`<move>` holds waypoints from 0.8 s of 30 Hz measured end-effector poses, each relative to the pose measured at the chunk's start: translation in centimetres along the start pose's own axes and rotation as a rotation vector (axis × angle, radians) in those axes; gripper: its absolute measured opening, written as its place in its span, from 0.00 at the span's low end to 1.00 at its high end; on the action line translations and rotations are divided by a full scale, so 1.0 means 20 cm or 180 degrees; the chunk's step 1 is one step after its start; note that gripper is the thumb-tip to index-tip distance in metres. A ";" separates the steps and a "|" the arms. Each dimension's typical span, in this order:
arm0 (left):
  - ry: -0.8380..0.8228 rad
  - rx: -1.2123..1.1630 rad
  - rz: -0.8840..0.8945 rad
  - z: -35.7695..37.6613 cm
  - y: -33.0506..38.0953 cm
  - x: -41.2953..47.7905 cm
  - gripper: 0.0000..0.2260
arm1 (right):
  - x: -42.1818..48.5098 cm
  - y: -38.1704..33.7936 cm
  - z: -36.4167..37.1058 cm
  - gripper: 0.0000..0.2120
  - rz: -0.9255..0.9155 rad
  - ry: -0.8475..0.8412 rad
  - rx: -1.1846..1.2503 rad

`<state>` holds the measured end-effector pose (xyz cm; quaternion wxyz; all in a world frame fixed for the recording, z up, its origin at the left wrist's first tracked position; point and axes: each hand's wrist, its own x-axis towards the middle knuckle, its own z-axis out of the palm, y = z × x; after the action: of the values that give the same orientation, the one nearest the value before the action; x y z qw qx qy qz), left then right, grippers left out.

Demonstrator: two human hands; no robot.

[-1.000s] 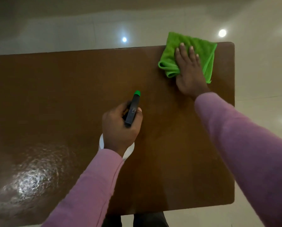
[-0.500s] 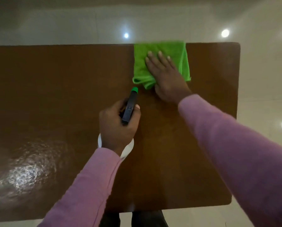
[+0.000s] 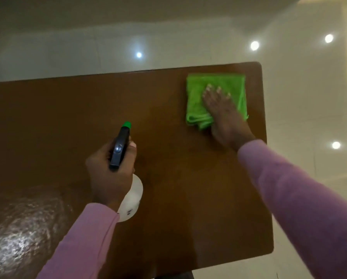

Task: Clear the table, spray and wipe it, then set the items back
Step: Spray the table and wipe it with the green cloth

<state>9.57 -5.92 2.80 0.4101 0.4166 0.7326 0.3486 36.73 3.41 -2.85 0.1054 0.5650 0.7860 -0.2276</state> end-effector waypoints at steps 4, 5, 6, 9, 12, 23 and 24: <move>0.0022 0.0019 0.0169 0.01 0.00 -0.01 0.02 | 0.30 0.22 -0.15 0.37 0.0499 0.0211 0.0142; -0.0006 0.0017 0.0183 0.01 0.01 -0.01 0.03 | 0.29 0.22 -0.14 0.37 0.0501 0.0226 0.0184; -0.0049 0.0020 0.0171 0.01 0.02 -0.01 0.04 | 0.23 0.22 -0.11 0.37 0.0484 0.0242 0.0173; -0.0142 0.0068 0.0092 0.01 0.05 -0.02 0.05 | -0.16 0.18 0.06 0.38 0.0418 0.0202 0.0243; -0.0162 0.0038 0.0093 0.01 0.04 -0.01 0.05 | -0.53 0.15 0.19 0.39 0.0471 -0.0005 0.0461; -0.0361 0.0155 0.0651 0.03 0.02 -0.09 0.09 | 0.18 0.40 -0.13 0.35 0.0765 0.0287 0.0523; -0.0368 0.0176 0.0659 0.03 0.02 -0.09 0.09 | 0.12 0.39 -0.10 0.36 0.0702 0.0308 0.0458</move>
<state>10.72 -7.20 3.48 0.4019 0.5205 0.6702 0.3442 43.34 8.50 -3.94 0.0510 0.6643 0.7050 -0.2429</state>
